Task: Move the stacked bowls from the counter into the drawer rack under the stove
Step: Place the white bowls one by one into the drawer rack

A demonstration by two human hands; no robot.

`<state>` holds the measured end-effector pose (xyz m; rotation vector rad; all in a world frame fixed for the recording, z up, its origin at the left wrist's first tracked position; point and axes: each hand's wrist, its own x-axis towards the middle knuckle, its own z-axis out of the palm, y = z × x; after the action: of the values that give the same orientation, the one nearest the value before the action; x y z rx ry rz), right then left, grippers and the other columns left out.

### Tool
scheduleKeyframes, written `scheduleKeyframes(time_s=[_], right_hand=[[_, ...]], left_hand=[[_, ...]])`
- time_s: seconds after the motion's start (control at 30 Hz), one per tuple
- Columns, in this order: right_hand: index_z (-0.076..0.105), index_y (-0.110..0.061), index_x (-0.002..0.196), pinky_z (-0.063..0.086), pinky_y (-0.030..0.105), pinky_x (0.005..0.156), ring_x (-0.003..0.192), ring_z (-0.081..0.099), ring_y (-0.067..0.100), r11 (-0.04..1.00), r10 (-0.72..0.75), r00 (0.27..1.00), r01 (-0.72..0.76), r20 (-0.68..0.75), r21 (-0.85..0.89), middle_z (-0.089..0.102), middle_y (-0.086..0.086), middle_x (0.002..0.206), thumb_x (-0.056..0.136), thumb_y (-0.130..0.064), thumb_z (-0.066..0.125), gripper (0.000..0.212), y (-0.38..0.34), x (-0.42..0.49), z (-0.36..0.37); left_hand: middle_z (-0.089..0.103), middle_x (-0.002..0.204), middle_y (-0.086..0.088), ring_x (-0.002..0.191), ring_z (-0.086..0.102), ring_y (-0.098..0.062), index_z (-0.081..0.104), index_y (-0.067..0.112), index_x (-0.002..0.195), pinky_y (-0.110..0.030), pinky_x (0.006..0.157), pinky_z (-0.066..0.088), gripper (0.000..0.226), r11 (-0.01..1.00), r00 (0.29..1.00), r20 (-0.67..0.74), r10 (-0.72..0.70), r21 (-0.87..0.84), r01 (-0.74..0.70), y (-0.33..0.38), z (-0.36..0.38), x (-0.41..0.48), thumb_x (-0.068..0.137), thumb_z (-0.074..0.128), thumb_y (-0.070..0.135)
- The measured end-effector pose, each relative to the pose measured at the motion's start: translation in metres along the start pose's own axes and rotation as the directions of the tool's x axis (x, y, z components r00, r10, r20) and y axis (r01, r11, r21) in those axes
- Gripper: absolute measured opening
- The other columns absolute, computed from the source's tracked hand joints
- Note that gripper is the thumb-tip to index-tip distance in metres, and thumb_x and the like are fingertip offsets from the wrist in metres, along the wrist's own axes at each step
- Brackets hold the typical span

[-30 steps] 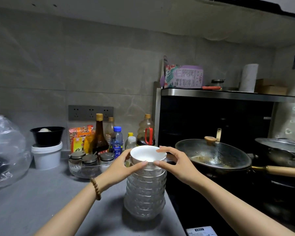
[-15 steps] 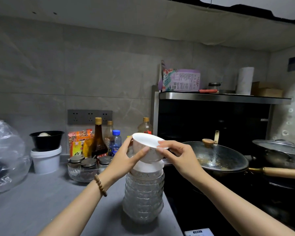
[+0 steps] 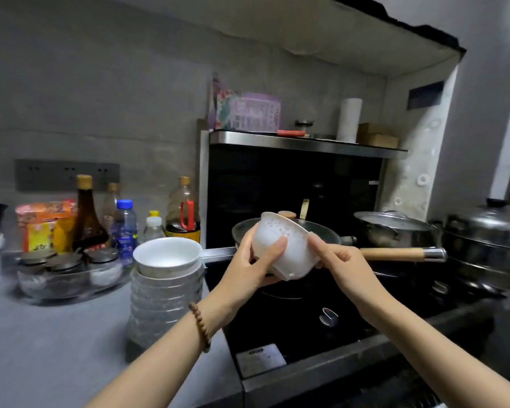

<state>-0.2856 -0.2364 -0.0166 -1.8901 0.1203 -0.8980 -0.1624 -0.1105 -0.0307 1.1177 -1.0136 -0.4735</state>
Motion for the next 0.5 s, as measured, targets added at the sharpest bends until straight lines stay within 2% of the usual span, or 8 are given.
scheduleKeyframes(time_s=[0.07, 0.13, 0.23, 0.3, 0.4, 0.43, 0.5], right_hand=[[0.071, -0.025, 0.052, 0.040, 0.001, 0.057, 0.059, 0.056, -0.011, 0.995, 0.072, 0.997, -0.072, -0.006, -0.069, 0.067, -0.018, 0.058, 0.076, -0.058, 0.052, 0.045, 0.014, -0.019, -0.026], [0.072, -0.025, 0.052, 0.039, -0.001, 0.059, 0.059, 0.060, -0.011, 0.986, 0.144, 0.989, -0.140, 0.031, -0.090, 0.068, -0.017, 0.057, 0.077, -0.057, 0.051, 0.046, 0.030, -0.041, -0.050], [0.078, -0.022, 0.063, 0.042, 0.000, 0.069, 0.074, 0.068, -0.006, 0.963, 0.262, 0.963, -0.256, 0.070, -0.088, 0.075, -0.010, 0.072, 0.074, -0.057, 0.056, 0.043, 0.059, -0.075, -0.085], [0.078, -0.020, 0.069, 0.044, 0.004, 0.072, 0.075, 0.066, -0.005, 0.940, 0.331, 0.939, -0.321, 0.090, -0.114, 0.075, -0.010, 0.075, 0.071, -0.061, 0.061, 0.044, 0.080, -0.098, -0.104], [0.077, -0.014, 0.087, 0.050, 0.018, 0.078, 0.081, 0.066, 0.006, 0.897, 0.436, 0.893, -0.422, 0.106, -0.135, 0.075, 0.001, 0.086, 0.066, -0.063, 0.069, 0.053, 0.115, -0.130, -0.126], [0.077, -0.018, 0.089, 0.052, 0.018, 0.076, 0.081, 0.067, 0.006, 0.884, 0.462, 0.879, -0.444, 0.122, -0.146, 0.076, -0.001, 0.087, 0.067, -0.062, 0.070, 0.050, 0.125, -0.140, -0.131], [0.077, -0.023, 0.088, 0.051, 0.015, 0.072, 0.078, 0.066, 0.004, 0.856, 0.509, 0.848, -0.482, 0.148, -0.187, 0.076, -0.004, 0.085, 0.070, -0.060, 0.068, 0.042, 0.143, -0.156, -0.137]], left_hand=[[0.061, 0.121, 0.000, 0.103, 0.066, -0.016, 0.044, 0.033, 0.130, -0.028, 0.073, 0.057, 0.076, 0.998, 0.998, 0.031, -0.060, -0.021, 0.061, -0.020, 0.023, -0.002, 0.063, 0.069, 0.057], [0.063, 0.118, -0.001, 0.099, 0.067, -0.016, 0.046, 0.031, 0.129, -0.028, 0.071, 0.057, 0.077, 0.991, 0.988, 0.080, -0.130, -0.018, 0.132, -0.042, 0.046, -0.006, 0.060, 0.068, 0.059], [0.068, 0.108, 0.002, 0.090, 0.070, -0.012, 0.048, 0.028, 0.125, -0.033, 0.072, 0.059, 0.071, 0.965, 0.954, 0.166, -0.250, -0.042, 0.260, -0.081, 0.079, -0.014, 0.062, 0.067, 0.055], [0.070, 0.105, 0.002, 0.091, 0.070, -0.014, 0.052, 0.027, 0.118, -0.036, 0.074, 0.059, 0.062, 0.926, 0.919, 0.206, -0.335, -0.106, 0.362, -0.110, 0.098, -0.022, 0.063, 0.069, 0.050], [0.067, 0.112, 0.000, 0.095, 0.070, -0.016, 0.052, 0.036, 0.114, -0.033, 0.071, 0.058, 0.063, 0.894, 0.863, 0.268, -0.429, -0.008, 0.447, -0.152, 0.119, -0.035, 0.058, 0.069, 0.061], [0.067, 0.110, -0.001, 0.091, 0.070, -0.017, 0.051, 0.036, 0.116, -0.031, 0.069, 0.058, 0.066, 0.881, 0.843, 0.282, -0.459, 0.017, 0.474, -0.166, 0.123, -0.040, 0.058, 0.068, 0.064], [0.069, 0.099, -0.006, 0.072, 0.071, -0.018, 0.048, 0.030, 0.122, -0.027, 0.059, 0.057, 0.074, 0.846, 0.799, 0.303, -0.519, 0.051, 0.531, -0.193, 0.130, -0.048, 0.061, 0.068, 0.066]])
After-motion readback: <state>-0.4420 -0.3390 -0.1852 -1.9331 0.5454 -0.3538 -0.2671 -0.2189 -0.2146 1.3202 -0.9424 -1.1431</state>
